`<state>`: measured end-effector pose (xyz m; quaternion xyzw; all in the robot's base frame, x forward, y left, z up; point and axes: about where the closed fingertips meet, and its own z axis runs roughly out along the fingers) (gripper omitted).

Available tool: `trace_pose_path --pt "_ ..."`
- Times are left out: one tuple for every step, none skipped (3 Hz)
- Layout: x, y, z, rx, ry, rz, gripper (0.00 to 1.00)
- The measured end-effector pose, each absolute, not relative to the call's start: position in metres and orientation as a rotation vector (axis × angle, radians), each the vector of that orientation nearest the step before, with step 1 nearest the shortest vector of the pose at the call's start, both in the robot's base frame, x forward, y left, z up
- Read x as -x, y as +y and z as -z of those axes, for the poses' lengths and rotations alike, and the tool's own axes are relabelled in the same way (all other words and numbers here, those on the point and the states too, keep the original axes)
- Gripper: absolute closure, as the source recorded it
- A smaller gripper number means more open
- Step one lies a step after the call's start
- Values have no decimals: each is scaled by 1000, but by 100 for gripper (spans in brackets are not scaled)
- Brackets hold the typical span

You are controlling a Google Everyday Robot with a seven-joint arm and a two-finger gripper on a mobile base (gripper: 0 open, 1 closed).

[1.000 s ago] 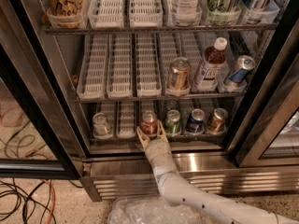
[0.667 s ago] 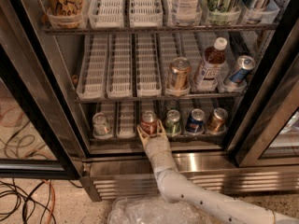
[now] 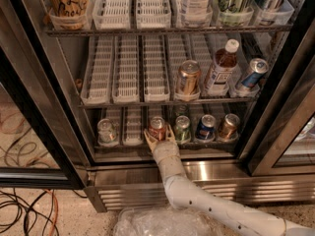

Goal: Pick coke can from bottom shelf of fridge

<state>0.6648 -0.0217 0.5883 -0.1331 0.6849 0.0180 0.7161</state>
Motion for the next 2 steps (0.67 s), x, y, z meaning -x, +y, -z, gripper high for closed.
trace_pose_path --pt "-668 -22 -589 292 1511 -35 57" --pt "-668 -22 -589 292 1511 -35 80"
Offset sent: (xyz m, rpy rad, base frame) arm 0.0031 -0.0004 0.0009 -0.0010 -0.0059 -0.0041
